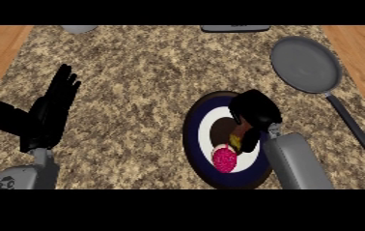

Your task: Pick the sweet potato from the plate and place it in the pan

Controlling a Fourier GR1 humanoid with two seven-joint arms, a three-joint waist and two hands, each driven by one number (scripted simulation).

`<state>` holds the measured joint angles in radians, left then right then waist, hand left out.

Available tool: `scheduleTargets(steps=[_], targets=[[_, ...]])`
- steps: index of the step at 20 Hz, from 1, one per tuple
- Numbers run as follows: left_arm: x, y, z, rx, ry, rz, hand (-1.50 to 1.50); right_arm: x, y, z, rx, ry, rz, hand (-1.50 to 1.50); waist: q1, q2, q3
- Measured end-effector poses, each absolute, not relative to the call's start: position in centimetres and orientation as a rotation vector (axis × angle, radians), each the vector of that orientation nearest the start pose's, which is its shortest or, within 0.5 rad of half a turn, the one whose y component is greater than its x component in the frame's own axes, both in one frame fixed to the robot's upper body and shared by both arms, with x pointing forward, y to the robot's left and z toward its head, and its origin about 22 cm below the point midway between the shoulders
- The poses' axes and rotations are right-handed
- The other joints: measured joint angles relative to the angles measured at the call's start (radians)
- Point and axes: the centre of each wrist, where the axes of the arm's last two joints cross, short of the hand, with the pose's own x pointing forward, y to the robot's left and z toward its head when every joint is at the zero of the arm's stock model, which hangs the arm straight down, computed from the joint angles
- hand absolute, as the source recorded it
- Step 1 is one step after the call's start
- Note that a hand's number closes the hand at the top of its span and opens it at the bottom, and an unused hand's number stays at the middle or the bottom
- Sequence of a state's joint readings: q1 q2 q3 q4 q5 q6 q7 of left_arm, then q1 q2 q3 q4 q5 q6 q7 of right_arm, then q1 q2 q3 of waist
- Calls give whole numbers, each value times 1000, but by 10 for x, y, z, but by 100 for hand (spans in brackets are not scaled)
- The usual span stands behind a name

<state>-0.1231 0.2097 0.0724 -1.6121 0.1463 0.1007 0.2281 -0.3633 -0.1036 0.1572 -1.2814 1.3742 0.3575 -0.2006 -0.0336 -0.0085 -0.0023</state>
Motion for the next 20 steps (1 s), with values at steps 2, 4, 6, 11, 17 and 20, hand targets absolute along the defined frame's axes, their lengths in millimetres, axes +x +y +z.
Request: scheduleTargets(steps=[2,4,6,11,17,20], targets=[[269,281,55,124,-1508,67,0,319,-185,41,-797,-1332,1563,150,0,-1,1],[271,283,57,122,-1506,67,0,316,-192,60,-912,-1396,1476,150,0,-1,1],[271,280,57,121,-1509,71,0,313,-193,87,-1012,-1466,1399,150,3,-1,1],[267,280,59,108,-1505,56,0,292,-191,134,-1151,-1552,1251,150,19,2,2],[276,274,62,104,-1510,51,0,296,-217,173,-1190,-1559,1107,150,29,6,2],[274,267,60,103,-1514,48,0,306,-235,180,-1209,-1556,1029,150,33,8,2]])
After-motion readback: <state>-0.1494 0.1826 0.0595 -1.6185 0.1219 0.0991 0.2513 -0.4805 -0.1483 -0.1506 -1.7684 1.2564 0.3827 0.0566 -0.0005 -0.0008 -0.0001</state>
